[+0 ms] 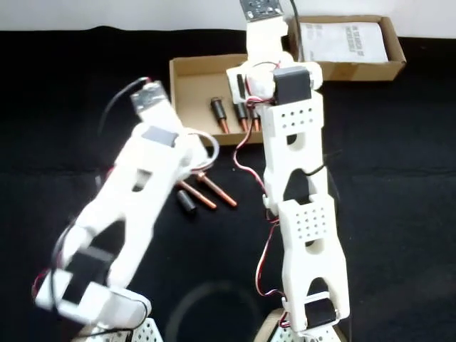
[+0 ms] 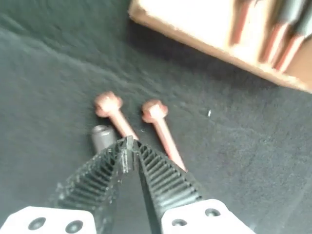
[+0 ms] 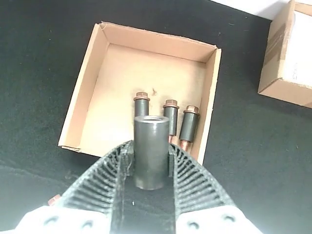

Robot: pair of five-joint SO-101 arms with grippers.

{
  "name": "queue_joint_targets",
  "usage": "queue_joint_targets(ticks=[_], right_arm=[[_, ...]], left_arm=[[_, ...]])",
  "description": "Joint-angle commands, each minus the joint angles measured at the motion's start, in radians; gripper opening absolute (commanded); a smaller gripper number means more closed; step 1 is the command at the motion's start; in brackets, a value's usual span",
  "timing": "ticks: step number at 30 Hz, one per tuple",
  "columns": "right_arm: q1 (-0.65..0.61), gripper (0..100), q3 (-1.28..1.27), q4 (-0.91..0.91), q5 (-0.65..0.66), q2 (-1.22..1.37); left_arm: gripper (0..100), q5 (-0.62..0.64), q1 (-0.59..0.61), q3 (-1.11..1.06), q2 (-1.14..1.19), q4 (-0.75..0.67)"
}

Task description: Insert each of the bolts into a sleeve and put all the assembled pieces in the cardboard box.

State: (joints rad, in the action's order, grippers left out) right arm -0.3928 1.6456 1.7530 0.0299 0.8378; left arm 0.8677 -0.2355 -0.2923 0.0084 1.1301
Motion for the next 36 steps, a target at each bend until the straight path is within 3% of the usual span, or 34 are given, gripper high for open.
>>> queue_joint_targets(ticks=[1,5,12,33,36], right_arm=[[0.008,0.8,0.119,0.013,0.0,-0.079],[0.008,0.8,0.119,0.013,0.003,-0.077],[0.05,0.8,0.119,0.012,0.005,-0.079],[0.054,0.8,0.047,0.012,0.006,-0.076],[0.051,0.8,0.047,0.012,0.006,-0.077]], left_arm=[[1,0.049,-0.061,0.214,0.133,0.086],[2,0.117,-0.119,0.372,0.225,0.183],[17,0.209,-0.142,0.403,0.364,0.19],[17,0.298,-0.125,0.433,0.611,0.058],[5,0.298,-0.108,0.446,0.638,0.061]])
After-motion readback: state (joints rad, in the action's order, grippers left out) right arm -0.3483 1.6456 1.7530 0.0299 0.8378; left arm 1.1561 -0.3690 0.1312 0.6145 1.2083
